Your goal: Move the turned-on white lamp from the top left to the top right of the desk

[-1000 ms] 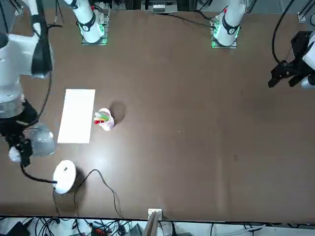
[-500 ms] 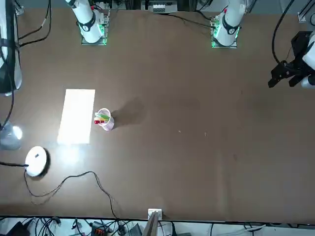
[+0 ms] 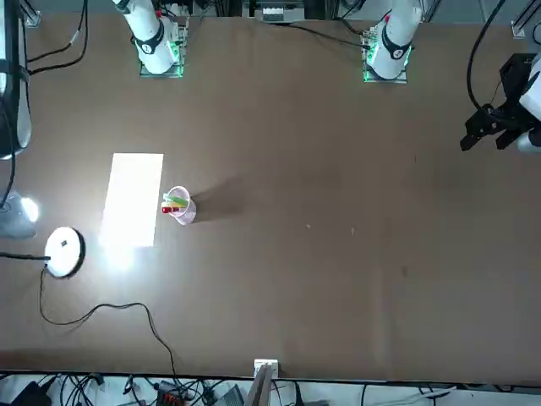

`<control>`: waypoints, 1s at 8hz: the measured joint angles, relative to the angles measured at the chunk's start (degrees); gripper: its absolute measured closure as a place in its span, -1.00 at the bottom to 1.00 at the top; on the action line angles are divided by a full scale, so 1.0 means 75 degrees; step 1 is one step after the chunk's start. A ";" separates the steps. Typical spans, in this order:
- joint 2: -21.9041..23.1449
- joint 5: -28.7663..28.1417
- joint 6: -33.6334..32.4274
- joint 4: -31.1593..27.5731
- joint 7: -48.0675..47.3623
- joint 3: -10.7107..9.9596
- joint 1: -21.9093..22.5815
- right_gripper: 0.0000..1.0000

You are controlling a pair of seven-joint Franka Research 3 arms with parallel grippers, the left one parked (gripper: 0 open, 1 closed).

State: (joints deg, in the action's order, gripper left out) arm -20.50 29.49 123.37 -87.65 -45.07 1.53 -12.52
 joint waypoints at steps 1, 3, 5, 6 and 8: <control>0.0004 -0.0001 -0.0122 -0.0002 -0.0099 0.0005 0.0033 -0.44; 0.0003 0.0089 -0.0149 -0.0008 -0.0291 0.0001 0.0040 -0.44; 0.0003 0.0328 -0.0150 -0.0008 -0.0695 0.0002 0.0141 -0.44; 0.0003 0.0357 -0.0151 -0.0013 -0.0953 0.0003 0.0223 -0.44; -0.0008 0.0362 -0.0161 -0.0094 -0.1203 0.0004 0.0342 -0.44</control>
State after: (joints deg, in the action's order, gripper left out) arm -20.56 32.20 122.16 -88.36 -54.09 1.56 -9.96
